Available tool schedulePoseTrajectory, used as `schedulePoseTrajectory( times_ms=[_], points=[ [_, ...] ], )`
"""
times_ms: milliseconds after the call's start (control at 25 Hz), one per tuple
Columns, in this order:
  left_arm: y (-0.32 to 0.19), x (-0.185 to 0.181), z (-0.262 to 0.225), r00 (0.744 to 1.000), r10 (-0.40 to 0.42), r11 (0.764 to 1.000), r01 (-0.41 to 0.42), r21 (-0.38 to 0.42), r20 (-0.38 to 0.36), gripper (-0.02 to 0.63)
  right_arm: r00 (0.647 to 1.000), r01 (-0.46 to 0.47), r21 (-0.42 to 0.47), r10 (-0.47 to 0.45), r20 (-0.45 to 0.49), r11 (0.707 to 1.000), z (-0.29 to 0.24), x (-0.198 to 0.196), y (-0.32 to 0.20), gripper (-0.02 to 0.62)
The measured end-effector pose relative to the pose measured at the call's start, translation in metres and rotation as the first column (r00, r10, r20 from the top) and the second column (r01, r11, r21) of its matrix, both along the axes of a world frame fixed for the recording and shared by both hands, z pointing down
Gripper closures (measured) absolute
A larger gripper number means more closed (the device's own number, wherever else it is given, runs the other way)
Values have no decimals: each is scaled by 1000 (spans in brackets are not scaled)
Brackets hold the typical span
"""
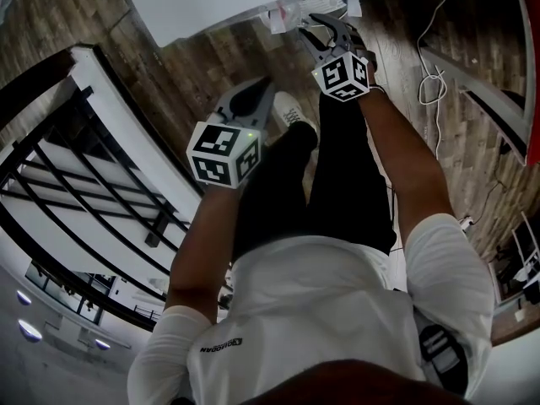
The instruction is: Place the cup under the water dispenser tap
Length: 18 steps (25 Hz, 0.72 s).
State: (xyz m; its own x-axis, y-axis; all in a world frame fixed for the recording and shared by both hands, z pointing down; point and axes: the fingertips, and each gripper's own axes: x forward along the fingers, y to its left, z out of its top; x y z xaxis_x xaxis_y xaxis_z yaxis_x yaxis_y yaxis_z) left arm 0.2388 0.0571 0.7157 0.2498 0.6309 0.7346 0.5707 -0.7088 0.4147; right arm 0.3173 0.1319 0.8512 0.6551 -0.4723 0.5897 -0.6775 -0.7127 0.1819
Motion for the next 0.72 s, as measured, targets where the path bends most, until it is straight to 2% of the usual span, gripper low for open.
schedulePoseTrajectory(
  times_ms=[120,280,520,720],
  points=[
    [1,-2,-3,1000,1,1000,-1,-2,-3,611,999,-36,2,36,21,999,-4,-5,9,451],
    [0,-4,-14,1000,9,1000,-10,-18,-12,611,992,-119,61,116,52,991,-30,-16,18,451],
    [3,-10,-39,999,28,999,-30,-44,-37,611,965,-255,181,240,102,950,-87,-36,25,453],
    [-6,-9,-77,997,8,996,-15,-91,-73,611,962,-266,259,239,130,929,-157,-54,5,459]
  ],
)
